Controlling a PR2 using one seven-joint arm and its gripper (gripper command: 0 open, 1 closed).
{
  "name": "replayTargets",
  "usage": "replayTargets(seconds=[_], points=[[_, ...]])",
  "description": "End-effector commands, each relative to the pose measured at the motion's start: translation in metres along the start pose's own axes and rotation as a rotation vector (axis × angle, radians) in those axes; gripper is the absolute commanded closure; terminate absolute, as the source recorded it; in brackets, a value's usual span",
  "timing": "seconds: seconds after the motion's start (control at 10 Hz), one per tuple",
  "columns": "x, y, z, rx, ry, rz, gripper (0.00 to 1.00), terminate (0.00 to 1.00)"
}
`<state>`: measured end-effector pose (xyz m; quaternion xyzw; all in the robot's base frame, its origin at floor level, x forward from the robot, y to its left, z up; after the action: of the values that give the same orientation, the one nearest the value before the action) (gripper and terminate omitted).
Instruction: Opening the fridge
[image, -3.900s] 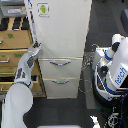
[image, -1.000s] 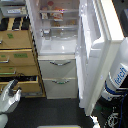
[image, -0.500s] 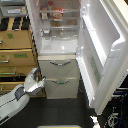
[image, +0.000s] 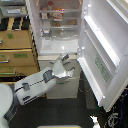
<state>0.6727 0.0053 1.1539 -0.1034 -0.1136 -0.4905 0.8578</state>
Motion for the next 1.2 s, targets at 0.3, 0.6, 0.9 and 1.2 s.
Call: replayTargets(seconds=[0.3,0.6,0.9,1.2], points=[[0.699,-0.534,-0.157,0.077,0.149,-0.272,0.00,0.00],[0.772,-0.632,-0.067,-0.132,0.015,-0.390,0.00,0.00],[0.696,-0.607,-0.027,-0.149,-0.028,-0.429,0.00,0.00],[0.487,-0.428,-0.077,-0.105,-0.027,-0.531,0.00,0.00]])
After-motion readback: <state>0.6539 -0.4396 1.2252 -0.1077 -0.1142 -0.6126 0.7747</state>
